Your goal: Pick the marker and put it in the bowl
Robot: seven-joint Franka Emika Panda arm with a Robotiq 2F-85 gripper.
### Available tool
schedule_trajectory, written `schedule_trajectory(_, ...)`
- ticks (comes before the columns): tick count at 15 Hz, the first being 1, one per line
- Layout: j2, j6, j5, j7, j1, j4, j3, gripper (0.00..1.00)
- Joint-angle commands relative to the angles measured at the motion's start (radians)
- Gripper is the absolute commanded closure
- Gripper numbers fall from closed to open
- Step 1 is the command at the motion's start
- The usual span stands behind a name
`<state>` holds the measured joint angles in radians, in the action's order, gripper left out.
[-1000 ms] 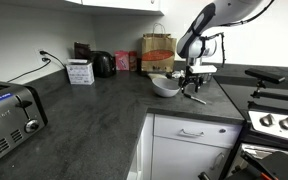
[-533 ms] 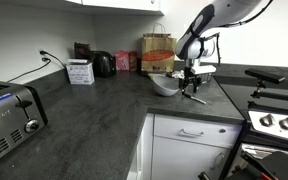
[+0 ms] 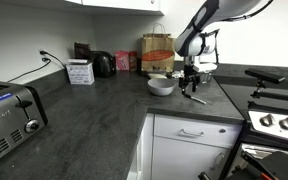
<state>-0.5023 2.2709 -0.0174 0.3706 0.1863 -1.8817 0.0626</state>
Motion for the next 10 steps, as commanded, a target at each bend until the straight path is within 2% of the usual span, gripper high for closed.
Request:
schedule_trajectory(1,0.011,-0.014,-0.001,0.024,0.019,-0.021,-0.016,0.18)
schedule_trajectory(2,0.004,-0.016,0.000,0.022,0.020,-0.017,-0.015,0.25)
schedule_trajectory(3,-0.003,-0.012,-0.004,0.019,0.022,-0.014,-0.015,0.45)
schedule_trajectory(5,-0.011,-0.005,-0.001,0.015,0.026,-0.010,-0.012,0.50)
schedule_trajectory(10,-0.006,-0.002,-0.004,0.023,0.031,-0.013,-0.019,0.88)
